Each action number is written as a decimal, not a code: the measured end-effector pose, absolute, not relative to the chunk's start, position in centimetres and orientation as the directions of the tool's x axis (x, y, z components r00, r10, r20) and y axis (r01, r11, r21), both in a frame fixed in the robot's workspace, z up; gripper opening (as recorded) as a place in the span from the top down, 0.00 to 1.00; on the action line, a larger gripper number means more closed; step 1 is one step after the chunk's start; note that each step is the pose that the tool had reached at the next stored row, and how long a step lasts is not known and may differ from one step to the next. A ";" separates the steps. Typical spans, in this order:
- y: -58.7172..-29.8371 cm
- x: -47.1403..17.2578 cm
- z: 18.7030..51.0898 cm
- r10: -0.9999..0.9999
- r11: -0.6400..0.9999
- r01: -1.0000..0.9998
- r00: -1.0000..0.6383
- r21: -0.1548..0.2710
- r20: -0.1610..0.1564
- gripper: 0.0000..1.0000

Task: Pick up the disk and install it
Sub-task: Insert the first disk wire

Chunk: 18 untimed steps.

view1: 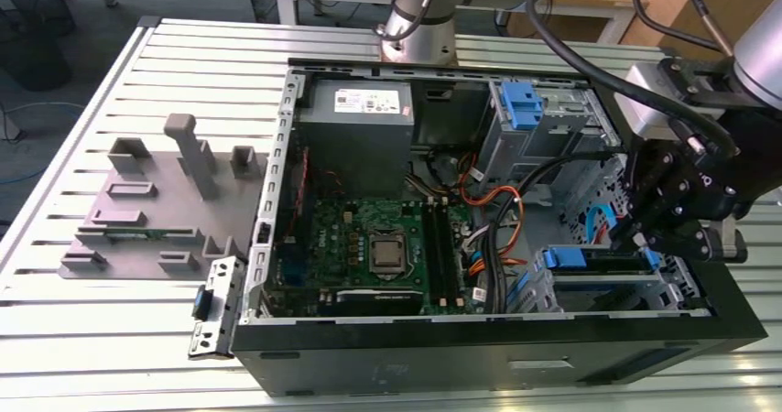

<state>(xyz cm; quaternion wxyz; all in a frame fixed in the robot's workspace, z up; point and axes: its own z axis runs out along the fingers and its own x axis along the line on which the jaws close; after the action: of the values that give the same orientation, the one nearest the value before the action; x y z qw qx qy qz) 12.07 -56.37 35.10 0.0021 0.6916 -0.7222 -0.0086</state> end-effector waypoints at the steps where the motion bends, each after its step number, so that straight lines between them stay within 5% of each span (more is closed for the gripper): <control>1: -56.4 12.1 35.1 -0.999 0.043 -0.999 -0.043 0.015 -0.009 0.84; 18: -56.4 12.1 34.6 -0.999 0.043 -0.999 -0.043 0.015 -0.009 0.84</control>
<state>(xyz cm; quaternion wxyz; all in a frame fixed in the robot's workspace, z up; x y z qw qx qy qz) 12.07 -56.38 34.56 0.0019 0.6916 -0.7222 -0.0087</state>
